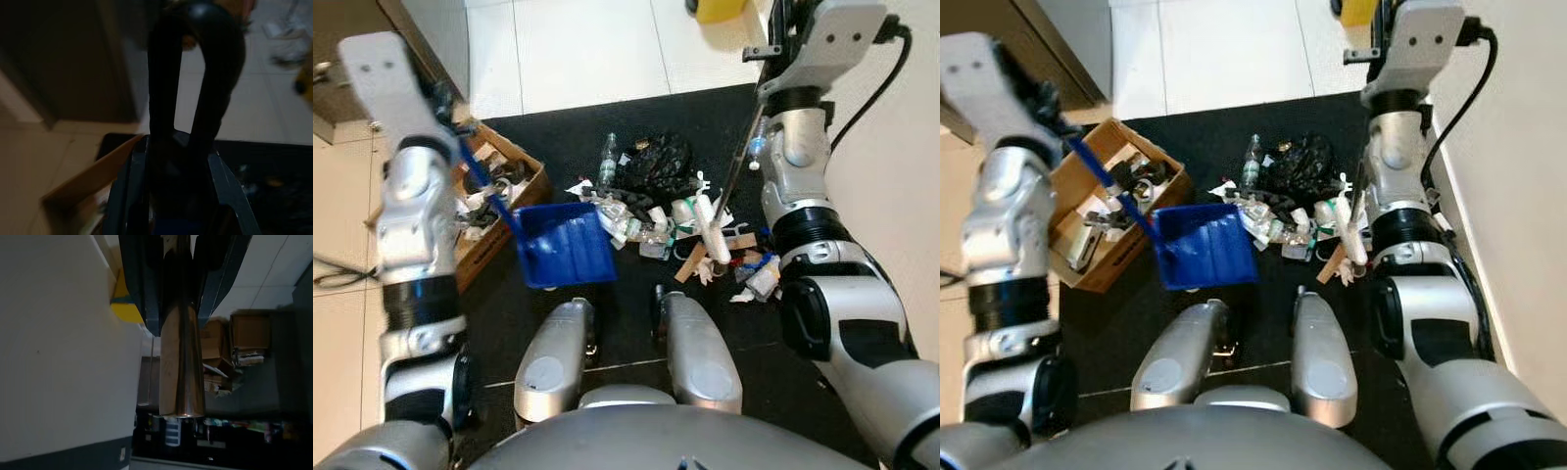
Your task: Sweep floor
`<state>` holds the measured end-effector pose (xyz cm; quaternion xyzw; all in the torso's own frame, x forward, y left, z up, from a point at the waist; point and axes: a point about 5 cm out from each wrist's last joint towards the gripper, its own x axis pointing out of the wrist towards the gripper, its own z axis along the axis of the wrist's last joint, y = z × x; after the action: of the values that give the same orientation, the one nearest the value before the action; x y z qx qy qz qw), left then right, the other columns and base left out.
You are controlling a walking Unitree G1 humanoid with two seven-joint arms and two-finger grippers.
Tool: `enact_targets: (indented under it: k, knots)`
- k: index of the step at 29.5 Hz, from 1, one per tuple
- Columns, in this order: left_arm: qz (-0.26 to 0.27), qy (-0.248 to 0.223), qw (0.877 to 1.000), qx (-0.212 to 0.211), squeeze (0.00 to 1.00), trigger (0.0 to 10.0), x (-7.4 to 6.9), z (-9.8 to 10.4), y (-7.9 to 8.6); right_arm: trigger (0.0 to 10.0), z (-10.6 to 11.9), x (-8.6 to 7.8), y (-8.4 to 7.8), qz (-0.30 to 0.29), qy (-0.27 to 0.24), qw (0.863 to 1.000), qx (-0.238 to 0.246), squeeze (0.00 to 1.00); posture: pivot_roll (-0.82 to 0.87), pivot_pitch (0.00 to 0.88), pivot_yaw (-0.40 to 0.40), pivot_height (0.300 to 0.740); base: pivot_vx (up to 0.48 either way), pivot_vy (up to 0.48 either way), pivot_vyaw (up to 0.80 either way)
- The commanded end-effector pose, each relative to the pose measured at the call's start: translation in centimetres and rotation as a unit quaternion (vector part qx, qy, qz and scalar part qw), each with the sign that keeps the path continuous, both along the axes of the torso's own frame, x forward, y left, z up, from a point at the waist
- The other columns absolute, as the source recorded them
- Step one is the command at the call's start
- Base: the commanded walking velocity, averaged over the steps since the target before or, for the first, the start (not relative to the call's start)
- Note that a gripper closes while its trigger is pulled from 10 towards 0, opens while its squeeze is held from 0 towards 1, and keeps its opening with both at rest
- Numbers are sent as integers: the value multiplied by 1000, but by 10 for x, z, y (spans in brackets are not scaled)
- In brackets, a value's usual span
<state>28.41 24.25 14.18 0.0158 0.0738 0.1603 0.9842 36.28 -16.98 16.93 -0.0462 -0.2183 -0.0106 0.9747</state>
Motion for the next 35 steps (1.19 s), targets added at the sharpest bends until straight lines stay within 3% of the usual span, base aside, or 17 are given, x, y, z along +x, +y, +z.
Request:
enact_targets:
  k: [1,4,8,13,18,20,22,27,31,34,35]
  knots:
    - [21,6,1000,20,0,10000,-7,3,11,10000,4,1,3,9,-9,1000,-7,0,223,181,13,740,0,0,0]
    - [36,26,999,0,0,10000,-21,-2,22,10000,5,4,5,16,-6,1000,-9,0,238,177,6,740,0,0,0]
    - [57,31,998,0,0,10000,-25,-1,30,10000,5,5,5,17,-4,1000,-10,0,239,173,8,740,0,0,0]
    - [104,21,991,84,0,10000,-27,6,40,10000,3,6,3,15,2,1000,-11,0,227,170,20,740,0,0,0]
    - [95,10,993,75,0,10000,-26,7,33,10000,0,6,-2,7,7,1000,-12,0,225,175,24,740,0,0,0]
    - [-32,-43,998,-12,0,10000,-21,23,3,10000,-2,4,-7,-4,7,1000,-15,0,228,177,32,740,0,0,0]
    - [-132,-62,988,-42,0,10000,-19,34,-21,10000,-4,2,-13,-19,7,1000,-19,0,232,175,37,740,0,0,0]
    - [-160,-58,985,-30,0,10000,-4,29,-42,10000,-7,-1,-25,-52,7,998,-30,0,219,176,47,740,0,0,0]
    - [-185,-60,981,10,0,10000,21,16,-70,10000,-5,-5,-37,-88,-7,996,-34,0,172,188,66,740,0,0,0]
    - [-197,-45,979,26,0,10000,29,7,-80,10000,-5,-8,-43,-105,-14,994,-36,0,169,190,71,740,0,0,0]
    - [-204,-32,977,49,0,10000,35,3,-85,10000,-4,-12,-54,-133,-22,990,-43,0,133,204,91,740,0,0,0]
